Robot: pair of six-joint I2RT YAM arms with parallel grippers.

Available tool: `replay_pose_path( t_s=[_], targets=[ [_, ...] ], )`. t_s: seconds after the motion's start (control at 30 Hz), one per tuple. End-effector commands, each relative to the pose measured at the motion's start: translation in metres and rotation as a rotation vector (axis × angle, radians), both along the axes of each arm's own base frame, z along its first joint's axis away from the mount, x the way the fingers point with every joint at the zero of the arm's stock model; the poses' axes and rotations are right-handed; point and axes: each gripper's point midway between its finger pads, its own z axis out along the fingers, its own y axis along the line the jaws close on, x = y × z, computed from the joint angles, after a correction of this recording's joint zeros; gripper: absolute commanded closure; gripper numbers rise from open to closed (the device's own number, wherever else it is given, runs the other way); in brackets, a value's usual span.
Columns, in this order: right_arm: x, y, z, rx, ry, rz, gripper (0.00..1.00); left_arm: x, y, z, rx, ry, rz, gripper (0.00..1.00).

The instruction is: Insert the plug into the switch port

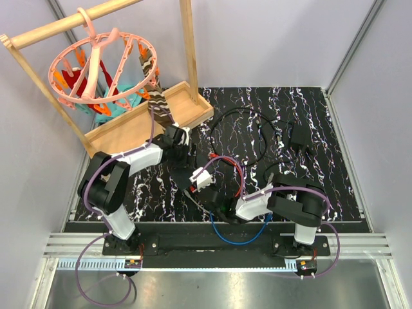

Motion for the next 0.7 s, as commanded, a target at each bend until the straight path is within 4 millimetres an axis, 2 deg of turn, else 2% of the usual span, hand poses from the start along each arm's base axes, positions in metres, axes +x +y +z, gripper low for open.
replay_pose_path(
  t_s=[0.0, 0.13, 0.27, 0.43, 0.57, 0.67],
  targets=[
    [0.014, 0.022, 0.035, 0.124, -0.092, -0.021, 1.00, -0.025, -0.015, -0.014, -0.022, 0.116, -0.079, 0.22],
    [0.016, 0.026, 0.041, 0.146, -0.101, -0.018, 1.00, -0.042, -0.022, -0.022, -0.001, 0.157, -0.136, 0.25],
    [0.023, 0.023, 0.048, 0.175, -0.102, -0.027, 1.00, -0.063, -0.025, -0.027, -0.001, 0.208, -0.172, 0.30],
    [0.040, 0.021, 0.060, 0.197, -0.125, -0.032, 1.00, -0.091, -0.036, -0.030, -0.013, 0.262, -0.224, 0.34],
    [0.052, 0.026, 0.075, 0.206, -0.163, -0.027, 1.00, -0.116, -0.039, -0.037, -0.045, 0.329, -0.228, 0.37],
    [0.060, 0.030, 0.086, 0.225, -0.186, -0.026, 1.00, -0.127, -0.039, -0.038, -0.067, 0.342, -0.227, 0.40]
  ],
)
